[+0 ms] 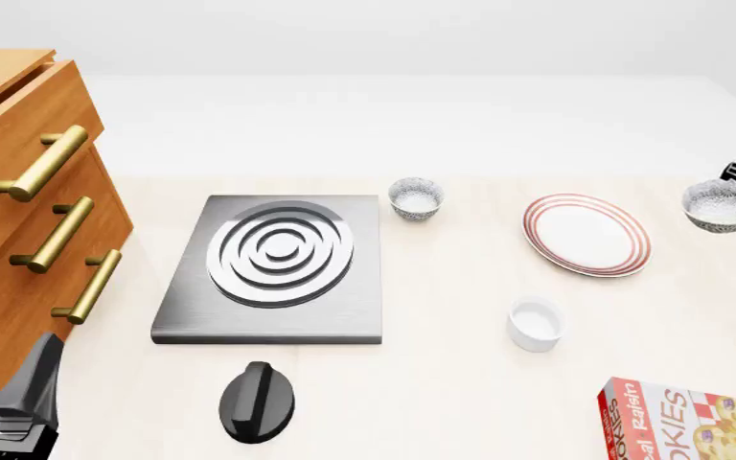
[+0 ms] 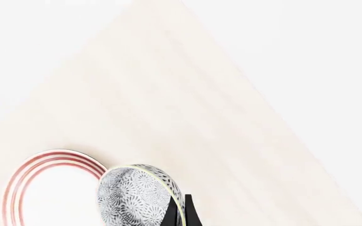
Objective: Pick the akita bowl next to the cookies box and place it on the plate.
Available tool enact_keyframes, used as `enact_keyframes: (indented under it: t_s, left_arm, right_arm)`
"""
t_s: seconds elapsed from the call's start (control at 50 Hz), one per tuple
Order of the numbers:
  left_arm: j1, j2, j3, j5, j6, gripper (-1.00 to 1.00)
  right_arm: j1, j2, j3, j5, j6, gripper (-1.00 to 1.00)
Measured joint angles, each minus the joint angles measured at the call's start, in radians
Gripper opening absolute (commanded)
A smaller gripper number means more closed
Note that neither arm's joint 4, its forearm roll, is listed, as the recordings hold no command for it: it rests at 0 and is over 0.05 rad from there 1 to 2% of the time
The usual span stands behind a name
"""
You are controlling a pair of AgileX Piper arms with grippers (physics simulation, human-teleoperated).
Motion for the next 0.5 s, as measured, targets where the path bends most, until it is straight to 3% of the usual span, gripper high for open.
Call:
enact_keyframes:
  t_s: [0.5]
  left_arm:
    - [0.0, 0.0, 0.0, 0.0, 0.0, 1.0]
  right_arm:
    - [0.049, 0.012, 0.064, -0.044, 0.067, -1.0]
